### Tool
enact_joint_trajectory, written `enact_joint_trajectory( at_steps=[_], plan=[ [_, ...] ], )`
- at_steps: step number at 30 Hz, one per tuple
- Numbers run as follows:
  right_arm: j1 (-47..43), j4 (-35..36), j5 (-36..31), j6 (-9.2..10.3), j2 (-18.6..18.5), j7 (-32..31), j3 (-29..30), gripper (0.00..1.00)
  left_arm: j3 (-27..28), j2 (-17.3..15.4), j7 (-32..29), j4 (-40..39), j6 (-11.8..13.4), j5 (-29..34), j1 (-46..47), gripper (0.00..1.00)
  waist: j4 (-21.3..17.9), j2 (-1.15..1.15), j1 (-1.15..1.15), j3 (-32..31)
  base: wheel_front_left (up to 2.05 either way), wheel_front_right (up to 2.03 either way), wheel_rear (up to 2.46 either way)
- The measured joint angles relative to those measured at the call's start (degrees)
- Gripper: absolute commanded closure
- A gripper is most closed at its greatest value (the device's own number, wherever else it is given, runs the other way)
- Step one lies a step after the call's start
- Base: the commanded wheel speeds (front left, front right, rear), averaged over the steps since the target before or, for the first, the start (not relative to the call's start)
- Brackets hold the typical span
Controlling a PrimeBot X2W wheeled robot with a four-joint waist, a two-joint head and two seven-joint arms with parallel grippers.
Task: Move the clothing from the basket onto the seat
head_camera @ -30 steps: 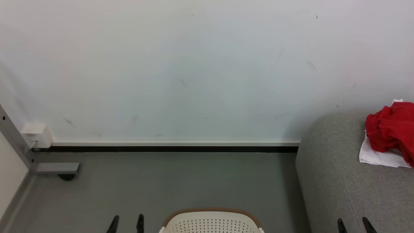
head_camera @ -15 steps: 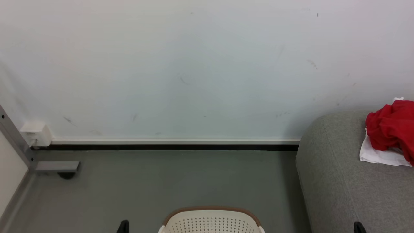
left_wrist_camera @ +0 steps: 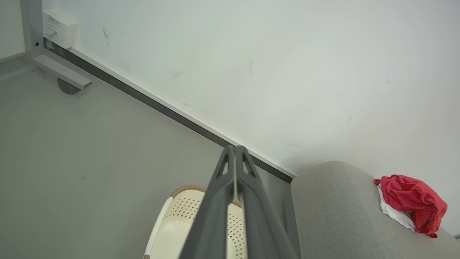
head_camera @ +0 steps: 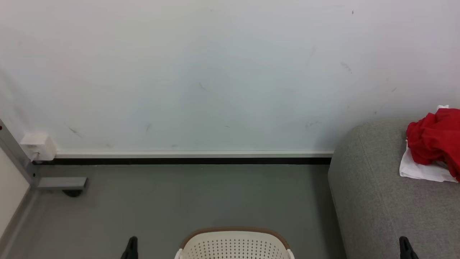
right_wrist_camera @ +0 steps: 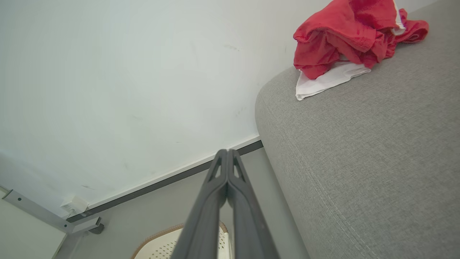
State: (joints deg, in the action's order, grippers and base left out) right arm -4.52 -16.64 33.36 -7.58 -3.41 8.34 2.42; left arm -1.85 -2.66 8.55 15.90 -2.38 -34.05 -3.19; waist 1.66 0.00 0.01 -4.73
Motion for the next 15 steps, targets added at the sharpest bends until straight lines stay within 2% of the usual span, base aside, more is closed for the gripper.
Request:
enact_joint_trajectory(
  at_steps=[15],
  plan=[
    [2.2,0.5,12.7,0.00,0.1,-3.2,0.9,1.00,1.8,0.0,-3.3,-0.4,-0.9,-12.3,2.0,1.00,-0.2,0.00,0.00,0.7,0.00,0.00,0.00]
  ],
)
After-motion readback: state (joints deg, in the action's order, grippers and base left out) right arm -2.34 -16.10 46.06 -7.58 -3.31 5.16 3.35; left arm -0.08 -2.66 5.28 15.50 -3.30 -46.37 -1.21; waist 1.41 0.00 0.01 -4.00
